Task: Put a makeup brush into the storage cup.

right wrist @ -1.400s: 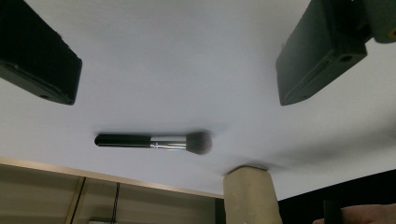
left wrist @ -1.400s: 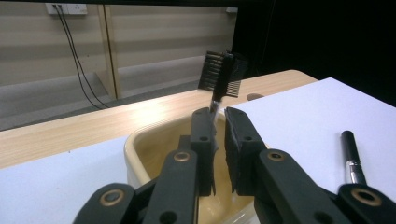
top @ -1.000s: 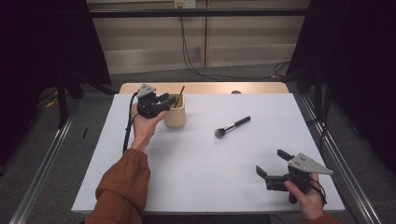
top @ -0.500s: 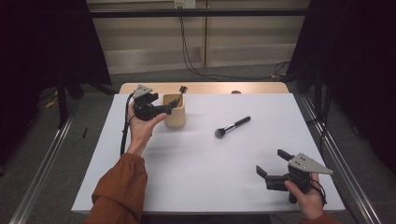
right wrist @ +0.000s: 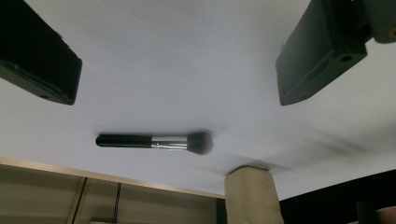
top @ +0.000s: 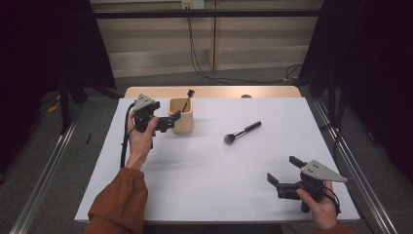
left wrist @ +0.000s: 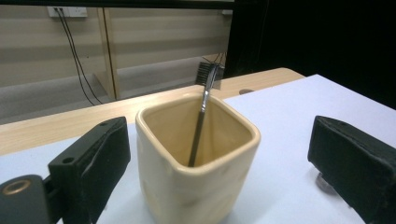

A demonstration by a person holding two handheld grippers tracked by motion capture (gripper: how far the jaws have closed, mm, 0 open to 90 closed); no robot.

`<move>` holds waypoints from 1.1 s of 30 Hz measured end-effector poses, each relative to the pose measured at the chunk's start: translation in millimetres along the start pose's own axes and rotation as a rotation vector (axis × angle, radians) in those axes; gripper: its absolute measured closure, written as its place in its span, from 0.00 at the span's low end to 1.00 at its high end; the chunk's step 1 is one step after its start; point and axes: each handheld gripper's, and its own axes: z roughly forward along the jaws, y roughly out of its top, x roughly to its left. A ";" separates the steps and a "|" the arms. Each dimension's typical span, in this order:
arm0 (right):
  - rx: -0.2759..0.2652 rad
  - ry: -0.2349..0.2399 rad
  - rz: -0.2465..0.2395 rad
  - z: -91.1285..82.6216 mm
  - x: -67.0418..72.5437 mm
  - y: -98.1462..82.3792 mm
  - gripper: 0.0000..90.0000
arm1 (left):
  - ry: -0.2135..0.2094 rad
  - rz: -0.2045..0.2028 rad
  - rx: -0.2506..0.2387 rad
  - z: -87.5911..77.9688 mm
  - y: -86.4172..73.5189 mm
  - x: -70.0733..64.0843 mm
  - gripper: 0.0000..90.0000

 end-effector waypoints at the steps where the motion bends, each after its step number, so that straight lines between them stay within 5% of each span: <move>1: 0.001 0.000 0.000 0.2 0.1 0.0 0.00 | -0.001 0.006 0.001 -1.5 -0.1 -0.2 0.06; 19: 0.002 -0.002 -0.002 0.5 0.4 0.2 0.00 | -0.004 0.024 -0.055 -31.6 -11.6 -6.8 0.06; 26: 0.002 -0.002 -0.001 0.6 0.3 0.2 0.00 | -0.010 -0.001 -0.073 -42.6 -17.8 -5.0 0.06; 33: 0.002 -0.003 -0.002 0.7 0.5 0.3 0.00 | -0.002 0.029 -0.065 -57.7 -23.0 -7.8 0.06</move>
